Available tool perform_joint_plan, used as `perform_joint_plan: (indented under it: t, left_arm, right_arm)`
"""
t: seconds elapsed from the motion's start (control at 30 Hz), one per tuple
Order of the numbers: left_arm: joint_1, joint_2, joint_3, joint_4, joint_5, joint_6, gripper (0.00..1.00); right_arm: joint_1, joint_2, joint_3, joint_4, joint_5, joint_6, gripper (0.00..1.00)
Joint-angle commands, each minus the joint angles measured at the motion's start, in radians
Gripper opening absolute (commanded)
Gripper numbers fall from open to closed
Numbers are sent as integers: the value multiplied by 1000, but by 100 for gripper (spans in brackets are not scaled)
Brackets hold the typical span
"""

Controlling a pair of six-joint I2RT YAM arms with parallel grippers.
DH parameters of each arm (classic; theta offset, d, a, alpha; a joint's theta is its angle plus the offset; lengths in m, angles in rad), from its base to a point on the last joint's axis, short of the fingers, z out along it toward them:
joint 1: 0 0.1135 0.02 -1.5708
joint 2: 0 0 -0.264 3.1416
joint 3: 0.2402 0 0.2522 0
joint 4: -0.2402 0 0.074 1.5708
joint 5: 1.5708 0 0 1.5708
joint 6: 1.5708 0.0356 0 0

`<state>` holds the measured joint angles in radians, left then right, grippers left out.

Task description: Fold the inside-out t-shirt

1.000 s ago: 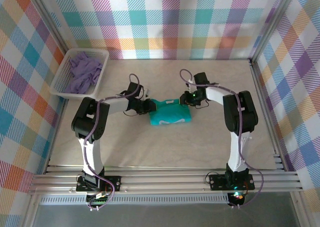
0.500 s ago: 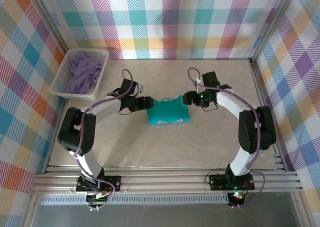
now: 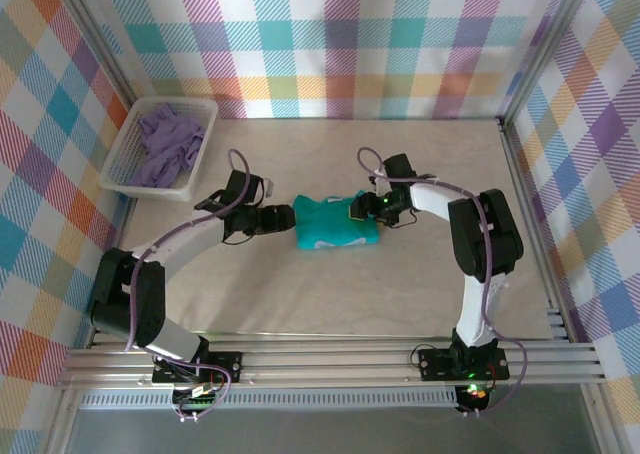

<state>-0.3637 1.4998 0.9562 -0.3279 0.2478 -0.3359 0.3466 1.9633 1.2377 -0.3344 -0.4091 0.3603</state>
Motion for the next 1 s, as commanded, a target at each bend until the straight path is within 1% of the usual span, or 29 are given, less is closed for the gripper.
perform_joint_plan:
  t: [0.0,0.13,0.27,0.3,0.33,0.43,0.47,0.53,0.63,0.7,0.8,0.97]
  left_arm:
    - [7,-28,-15,-33,-15,16,75]
    - [6,-36,-26,-34,-22,18,75]
    - [6,-61,-36,-48,-24,19,75]
    - [7,-71,-39,-55,-28,18,75]
    - [6,-83,-41,-63,-30,21,75]
    - [6,-128,-50,-88,-42,22,75]
    - [7,-146,-53,-97,-45,22,74]
    - [6,-178,-60,-106,-48,19,75]
    - [6,-218,-72,-115,-50,10,75]
    - [5,-240,-78,-120,-49,5,75]
    - [4,-265,-82,-133,-48,4,74]
    - [3,-266,-69,-161,-42,5,74]
  right_arm:
    - [42,43,-1,49,-92,32,56]
    - [41,45,15,30,-35,15,33]
    - [-2,17,25,17,-19,-38,8]
    - [-20,0,25,10,-16,-62,3]
    - [-36,-14,25,0,-12,-85,1]
    - [-105,-79,42,-88,43,-215,0]
    - [-133,-101,53,-128,85,-268,0]
    - [-188,-130,80,-198,180,-372,0]
    - [-271,-134,149,-280,395,-496,0]
    - [-336,-120,195,-290,509,-541,0]
    - [-410,-60,291,-291,626,-604,0]
    - [-453,98,472,-270,886,-769,1]
